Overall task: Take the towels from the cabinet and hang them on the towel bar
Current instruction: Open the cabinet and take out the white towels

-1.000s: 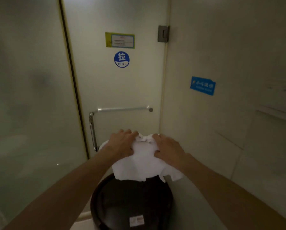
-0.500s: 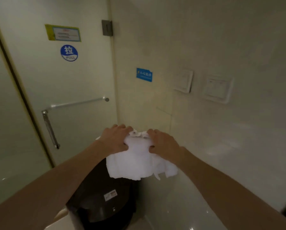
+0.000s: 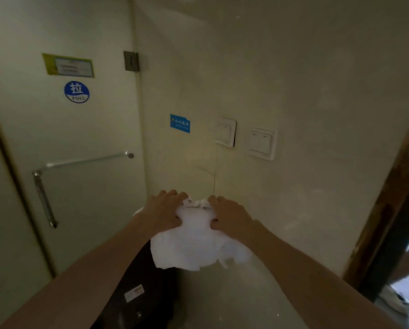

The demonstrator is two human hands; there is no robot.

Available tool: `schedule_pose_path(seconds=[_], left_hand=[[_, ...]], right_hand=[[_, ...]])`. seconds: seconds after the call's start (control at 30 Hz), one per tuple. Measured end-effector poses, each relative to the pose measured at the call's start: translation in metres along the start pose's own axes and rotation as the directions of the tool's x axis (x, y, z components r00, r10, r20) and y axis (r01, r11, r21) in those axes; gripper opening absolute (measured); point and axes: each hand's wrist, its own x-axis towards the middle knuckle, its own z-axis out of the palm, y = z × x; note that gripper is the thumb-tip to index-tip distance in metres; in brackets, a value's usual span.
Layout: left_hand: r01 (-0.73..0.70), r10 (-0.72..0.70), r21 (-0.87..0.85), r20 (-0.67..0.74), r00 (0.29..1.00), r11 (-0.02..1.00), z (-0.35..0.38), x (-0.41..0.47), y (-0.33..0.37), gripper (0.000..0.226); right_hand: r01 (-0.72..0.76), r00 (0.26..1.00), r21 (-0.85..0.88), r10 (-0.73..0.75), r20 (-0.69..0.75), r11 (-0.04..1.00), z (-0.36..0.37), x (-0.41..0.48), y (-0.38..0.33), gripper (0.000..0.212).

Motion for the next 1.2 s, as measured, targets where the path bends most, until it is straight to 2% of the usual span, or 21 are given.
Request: schedule_pose_path(seconds=[0.17,0.37,0.57,0.67,0.8,0.97,1.2], left_hand=[[0.086,-0.087,0.030,0.030,0.996,0.996,-0.011,-0.010,-0.037,0.065],[0.241,-0.242,0.088,-0.003,0.970,0.967,-0.024,-0.030,-0.110,0.063],[0.434,-0.434,0.126,-0.029,0.900,0.892,-0.030,-0.069,-0.173,0.062],[0.542,-0.541,0.153,-0.054,0.839,0.826,-0.028,-0.093,-0.196,0.059],[0.690,-0.690,0.160,-0.067,0.721,0.706,-0.025,-0.127,-0.217,0.058],[0.855,-0.853,0.131,-0.088,0.514,0.502,-0.027,-0.175,-0.218,0.056],[0.971,-0.963,0.033,-0.124,0.239,0.236,-0.021,-0.246,-0.179,0.050]], right_hand=[[0.072,0.997,0.032,-0.072,0.008,0.997,0.001,0.031,-0.031,0.055],[0.207,0.978,0.069,-0.208,0.001,0.976,0.010,0.091,-0.097,0.051],[0.404,0.914,0.113,-0.406,-0.006,0.908,0.027,0.139,-0.166,0.050],[0.502,0.864,0.113,-0.504,-0.015,0.857,0.039,0.160,-0.201,0.047],[0.662,0.743,0.141,-0.669,0.005,0.736,0.048,0.184,-0.247,0.050],[0.837,0.525,0.176,-0.851,0.009,0.518,0.052,0.197,-0.302,0.045],[0.946,0.232,0.232,-0.973,0.005,0.227,0.062,0.170,-0.363,0.047]])
